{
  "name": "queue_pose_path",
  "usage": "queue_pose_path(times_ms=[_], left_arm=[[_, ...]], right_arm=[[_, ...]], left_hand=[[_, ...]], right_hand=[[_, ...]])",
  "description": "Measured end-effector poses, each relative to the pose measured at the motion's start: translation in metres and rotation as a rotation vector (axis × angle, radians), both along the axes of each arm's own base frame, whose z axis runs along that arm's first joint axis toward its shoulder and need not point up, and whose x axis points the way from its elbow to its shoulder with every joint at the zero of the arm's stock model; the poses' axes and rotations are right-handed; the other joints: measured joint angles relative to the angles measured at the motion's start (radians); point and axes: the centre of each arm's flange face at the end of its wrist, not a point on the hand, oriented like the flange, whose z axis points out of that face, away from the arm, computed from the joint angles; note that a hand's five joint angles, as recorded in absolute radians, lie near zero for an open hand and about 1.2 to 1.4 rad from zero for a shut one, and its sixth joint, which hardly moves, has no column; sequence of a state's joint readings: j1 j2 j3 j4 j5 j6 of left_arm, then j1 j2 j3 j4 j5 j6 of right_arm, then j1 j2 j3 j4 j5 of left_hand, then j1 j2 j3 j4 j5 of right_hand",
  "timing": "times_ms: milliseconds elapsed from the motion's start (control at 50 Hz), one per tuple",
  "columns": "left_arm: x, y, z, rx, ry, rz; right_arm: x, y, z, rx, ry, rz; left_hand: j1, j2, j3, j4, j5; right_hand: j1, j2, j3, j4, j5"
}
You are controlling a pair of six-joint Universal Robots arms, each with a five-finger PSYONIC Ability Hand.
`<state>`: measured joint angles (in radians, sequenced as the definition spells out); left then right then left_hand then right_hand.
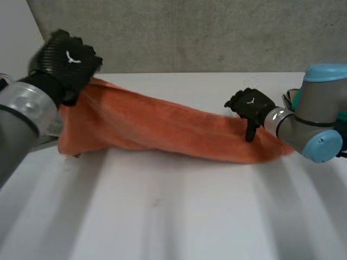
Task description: Fold the laundry.
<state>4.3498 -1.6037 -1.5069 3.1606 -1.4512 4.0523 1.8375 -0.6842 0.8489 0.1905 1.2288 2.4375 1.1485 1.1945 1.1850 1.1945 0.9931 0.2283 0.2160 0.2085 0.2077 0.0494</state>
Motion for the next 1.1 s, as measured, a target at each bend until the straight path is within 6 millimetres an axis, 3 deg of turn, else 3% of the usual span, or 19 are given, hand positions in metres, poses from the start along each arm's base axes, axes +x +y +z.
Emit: queue_pose_path(times_ms=[120,180,260,340,480,620,720,760,840,860,940,1040,1100], left_arm=[[0.007,0.013,0.008,-0.010,0.052,-0.014],[0.008,0.014,0.007,-0.002,0.066,-0.019],[0.008,0.013,0.004,0.010,0.077,-0.033],[0.006,0.013,0.001,0.019,0.075,-0.053],[0.003,0.022,0.005,0.004,0.078,-0.086],[0.010,0.041,0.030,-0.074,0.118,-0.096],[0.014,0.051,0.042,-0.105,0.155,-0.106],[0.015,0.054,0.044,-0.109,0.176,-0.117],[0.018,0.049,0.044,-0.107,0.202,-0.127],[0.019,0.047,0.043,-0.107,0.204,-0.127],[0.023,0.027,0.035,-0.096,0.208,-0.116],[0.026,-0.023,0.023,-0.111,0.201,-0.092],[0.023,-0.059,0.031,-0.184,0.215,-0.068]], right_arm=[[0.002,-0.014,-0.017,-0.044,0.015,-0.012],[0.005,-0.021,-0.021,-0.074,-0.004,-0.020],[0.008,-0.030,-0.019,-0.125,-0.051,-0.034],[0.010,-0.032,-0.002,-0.142,-0.119,-0.044],[0.024,-0.013,0.028,-0.026,-0.281,0.046],[0.048,0.018,0.017,0.162,-0.294,0.197],[0.057,0.030,0.003,0.232,-0.257,0.236],[0.060,0.033,-0.004,0.251,-0.235,0.244],[0.063,0.029,-0.013,0.224,-0.195,0.219],[0.063,0.026,-0.012,0.207,-0.192,0.208],[0.063,0.002,0.006,0.044,-0.210,0.102],[0.057,-0.028,0.078,-0.278,-0.353,-0.060],[0.050,-0.033,0.138,-0.496,-0.486,-0.119]], left_hand=[[0.000,0.000,0.000,0.000,0.000],[0.000,0.000,0.000,0.000,0.000],[0.000,0.000,0.000,0.000,0.000],[0.000,0.000,0.000,0.000,0.000],[0.000,0.004,0.004,0.004,0.000],[0.000,0.004,0.004,0.004,0.000],[0.000,0.004,0.004,0.004,0.000],[0.000,0.004,0.004,0.004,0.000],[0.000,0.004,0.004,0.004,0.000],[0.000,0.004,0.004,0.004,0.000],[0.000,0.004,0.004,0.004,0.000],[0.000,0.005,0.004,0.004,0.000],[0.000,0.005,0.005,0.004,0.000]], right_hand=[[0.525,0.537,0.535,0.535,0.521],[0.603,0.616,0.620,0.621,0.603],[0.363,0.372,0.392,0.395,0.372],[0.190,0.201,0.206,0.206,0.174],[0.106,0.133,0.094,0.106,0.063],[0.106,0.133,0.094,0.106,0.061],[0.107,0.134,0.100,0.109,0.073],[0.159,0.152,0.175,0.174,0.162],[0.778,0.775,0.783,0.767,0.759],[0.843,0.846,0.851,0.852,0.842],[0.903,0.955,0.968,0.979,0.933],[0.903,0.955,0.970,0.986,0.933],[0.903,0.955,0.970,0.986,0.933]])
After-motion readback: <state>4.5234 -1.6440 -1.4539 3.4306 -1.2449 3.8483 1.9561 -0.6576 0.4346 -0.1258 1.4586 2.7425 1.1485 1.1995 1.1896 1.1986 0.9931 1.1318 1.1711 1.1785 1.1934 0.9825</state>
